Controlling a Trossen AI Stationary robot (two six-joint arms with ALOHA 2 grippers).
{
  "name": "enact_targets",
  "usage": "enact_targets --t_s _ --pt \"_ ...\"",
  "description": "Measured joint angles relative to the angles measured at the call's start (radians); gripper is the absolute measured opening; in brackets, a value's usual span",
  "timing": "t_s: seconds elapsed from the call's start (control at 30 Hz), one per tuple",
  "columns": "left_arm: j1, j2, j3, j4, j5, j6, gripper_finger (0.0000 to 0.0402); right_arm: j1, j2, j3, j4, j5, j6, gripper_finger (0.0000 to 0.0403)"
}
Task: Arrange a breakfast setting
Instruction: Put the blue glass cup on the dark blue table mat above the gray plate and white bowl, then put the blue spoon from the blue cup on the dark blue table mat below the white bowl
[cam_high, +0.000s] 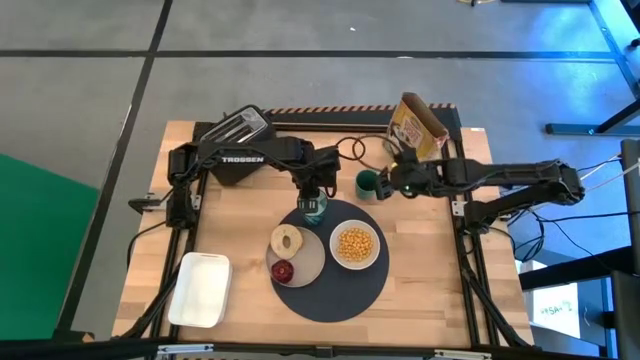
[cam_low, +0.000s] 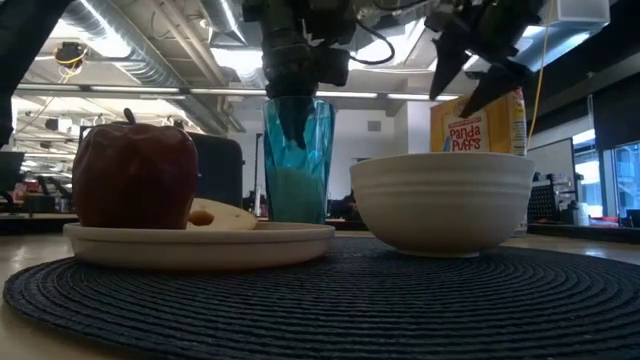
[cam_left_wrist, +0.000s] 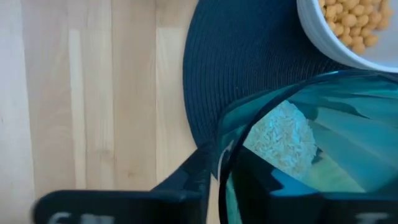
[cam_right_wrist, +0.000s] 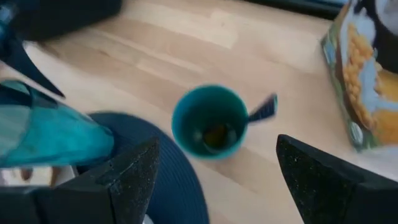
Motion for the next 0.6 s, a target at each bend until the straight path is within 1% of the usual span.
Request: enact_targets --t_s 0.13,0.27,0.33,0.4,0.47,0.6 --pt "0.0 0.0 0.0 0.0 0.002 0.0 0.0102 0.037 0.0 -0.001 -0.046 0.016 0.065 0.0307" --pt "0.005 -0.011 -0.001 -0.006 0.004 -0.012 0.0149 0.035 0.0 -0.001 -0.073 0.019 0.092 0.0307" --pt "0.009 -0.028 0.008 -0.023 0.003 -0.026 0.0167 0.035 0.014 -0.001 -0.083 0.042 0.092 0.0307" --pt "0.012 -0.038 0.033 -0.032 -0.003 -0.027 0.018 0.024 0.034 -0.001 -0.083 0.048 0.083 0.0307" --pt "0.018 -0.049 0.071 -0.051 -0.002 -0.029 0.0189 -0.001 0.05 -0.001 -0.076 0.022 0.066 0.0307" --pt "0.029 -0.059 0.164 -0.086 -0.006 -0.03 0.0197 -0.054 0.092 -0.001 -0.069 -0.001 0.029 0.0307"
